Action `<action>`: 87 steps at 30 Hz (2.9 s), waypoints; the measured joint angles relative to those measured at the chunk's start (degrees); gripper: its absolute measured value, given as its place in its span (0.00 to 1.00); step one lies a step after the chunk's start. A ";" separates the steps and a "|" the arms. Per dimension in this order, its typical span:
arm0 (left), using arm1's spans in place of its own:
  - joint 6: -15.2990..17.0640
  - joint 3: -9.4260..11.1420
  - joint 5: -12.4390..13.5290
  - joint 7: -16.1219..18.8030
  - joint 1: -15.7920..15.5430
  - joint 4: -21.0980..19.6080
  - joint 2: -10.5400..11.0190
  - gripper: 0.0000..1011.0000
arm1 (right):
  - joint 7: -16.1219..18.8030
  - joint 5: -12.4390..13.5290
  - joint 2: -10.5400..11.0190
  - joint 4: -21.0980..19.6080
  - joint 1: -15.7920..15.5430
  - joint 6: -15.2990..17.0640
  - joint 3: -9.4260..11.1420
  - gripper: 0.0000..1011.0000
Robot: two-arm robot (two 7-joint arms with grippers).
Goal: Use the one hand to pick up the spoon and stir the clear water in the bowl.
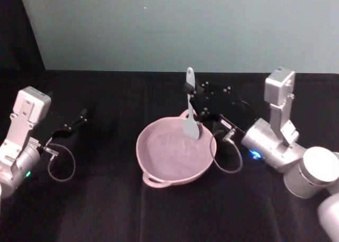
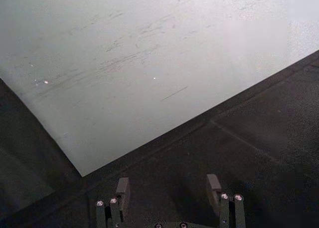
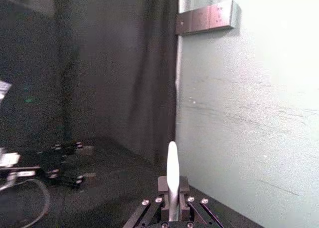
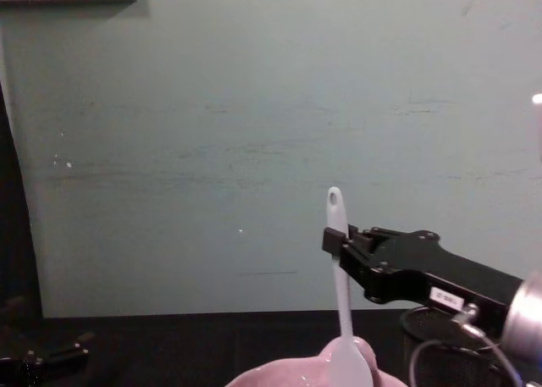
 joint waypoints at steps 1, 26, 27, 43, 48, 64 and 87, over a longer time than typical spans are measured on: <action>0.00 0.00 0.00 0.00 0.00 0.00 0.00 1.00 | 0.34 0.21 0.35 -0.69 -0.43 0.24 0.10 0.11; 0.00 0.00 0.00 0.00 0.00 0.00 0.00 1.00 | 5.03 9.28 -0.08 -7.32 -3.54 8.19 -5.40 0.11; 0.00 0.00 0.00 0.00 0.00 0.00 0.00 1.00 | 4.75 8.85 -0.41 -6.76 -3.18 7.56 -5.55 0.11; 0.00 0.00 0.00 0.00 0.00 0.00 0.00 1.00 | -1.12 0.76 -3.42 3.23 1.63 -1.22 -2.79 0.11; 0.00 0.00 0.00 0.00 0.00 0.00 0.00 1.00 | -1.05 0.27 -1.35 1.38 0.66 -0.29 -1.37 0.11; 0.00 0.00 0.00 0.00 0.00 0.00 0.00 1.00 | 6.04 9.00 6.30 -13.73 -7.52 11.28 -1.64 0.11; 0.00 0.00 0.00 0.00 0.00 0.00 0.00 1.00 | -3.20 1.33 -3.62 2.23 -0.03 -2.51 -1.88 0.11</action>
